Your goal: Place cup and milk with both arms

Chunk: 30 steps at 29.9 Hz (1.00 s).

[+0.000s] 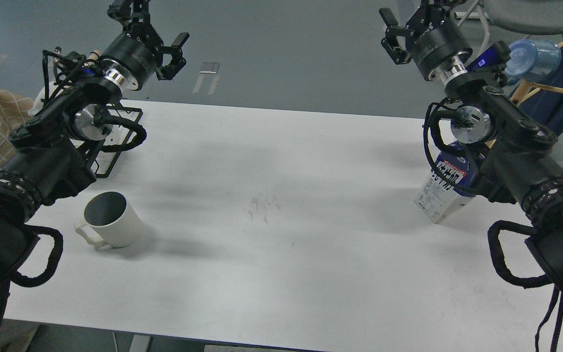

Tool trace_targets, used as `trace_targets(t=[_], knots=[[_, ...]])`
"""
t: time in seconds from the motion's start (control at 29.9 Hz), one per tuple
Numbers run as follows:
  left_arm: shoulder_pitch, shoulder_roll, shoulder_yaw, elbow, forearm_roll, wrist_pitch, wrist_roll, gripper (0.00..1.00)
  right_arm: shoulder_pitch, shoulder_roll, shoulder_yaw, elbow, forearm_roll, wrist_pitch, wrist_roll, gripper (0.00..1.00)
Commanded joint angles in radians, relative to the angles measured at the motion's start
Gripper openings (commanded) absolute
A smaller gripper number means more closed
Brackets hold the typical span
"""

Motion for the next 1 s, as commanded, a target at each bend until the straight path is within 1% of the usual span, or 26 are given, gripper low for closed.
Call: trace_targets(t=[0.0, 0.47, 0.97], knots=[[0.001, -0.001, -0.001, -0.001, 0.000, 0.000, 0.006, 1.00, 0.001, 0.000, 0.000, 0.000, 0.001, 0.000, 0.000, 1.00], [0.008, 0.000, 0.010, -0.010, 0.005, 0.000, 0.006, 1.00, -0.001, 0.000, -0.003, -0.003, 0.001, 0.000, 0.000, 1.00], [0.027, 0.039, 0.019, -0.125, 0.025, 0.000, 0.007, 1.00, -0.003, 0.000, -0.003, -0.002, -0.001, 0.000, 0.000, 1.00]])
